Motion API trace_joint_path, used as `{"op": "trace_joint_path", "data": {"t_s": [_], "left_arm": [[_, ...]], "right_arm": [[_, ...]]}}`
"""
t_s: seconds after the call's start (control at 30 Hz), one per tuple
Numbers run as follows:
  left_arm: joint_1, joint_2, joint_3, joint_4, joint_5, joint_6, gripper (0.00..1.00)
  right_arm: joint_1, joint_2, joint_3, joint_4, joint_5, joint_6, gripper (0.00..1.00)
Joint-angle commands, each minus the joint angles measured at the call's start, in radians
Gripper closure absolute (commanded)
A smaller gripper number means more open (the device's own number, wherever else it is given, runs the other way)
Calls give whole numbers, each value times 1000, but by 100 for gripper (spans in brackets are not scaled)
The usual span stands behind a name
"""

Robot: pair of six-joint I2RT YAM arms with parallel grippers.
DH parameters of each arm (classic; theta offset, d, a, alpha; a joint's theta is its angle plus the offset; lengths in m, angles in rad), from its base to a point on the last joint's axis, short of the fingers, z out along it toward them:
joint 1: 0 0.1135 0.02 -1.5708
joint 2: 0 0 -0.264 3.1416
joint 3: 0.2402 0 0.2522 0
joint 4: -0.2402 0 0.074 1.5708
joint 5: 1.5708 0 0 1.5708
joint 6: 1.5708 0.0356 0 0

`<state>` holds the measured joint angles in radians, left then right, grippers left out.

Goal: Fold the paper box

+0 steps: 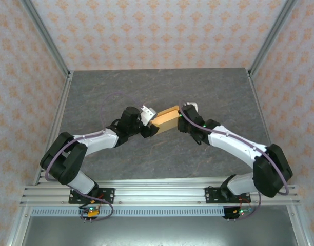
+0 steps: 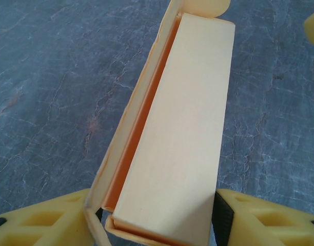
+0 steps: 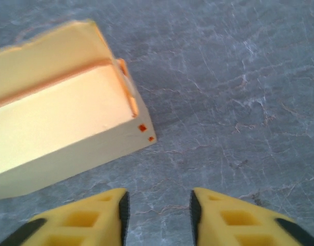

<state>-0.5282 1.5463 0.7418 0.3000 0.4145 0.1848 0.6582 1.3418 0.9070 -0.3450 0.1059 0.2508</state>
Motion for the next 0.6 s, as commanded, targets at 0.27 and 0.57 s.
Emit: {"op": "trace_joint_path", "data": {"t_s": [0.27, 0.57], "left_arm": [[5, -268, 19, -193, -128, -160, 32], [-4, -387, 46, -442, -346, -490, 22]], "right_arm": [[-176, 76, 208, -116, -366, -385, 47], [-181, 215, 304, -121, -375, -447, 46]]}}
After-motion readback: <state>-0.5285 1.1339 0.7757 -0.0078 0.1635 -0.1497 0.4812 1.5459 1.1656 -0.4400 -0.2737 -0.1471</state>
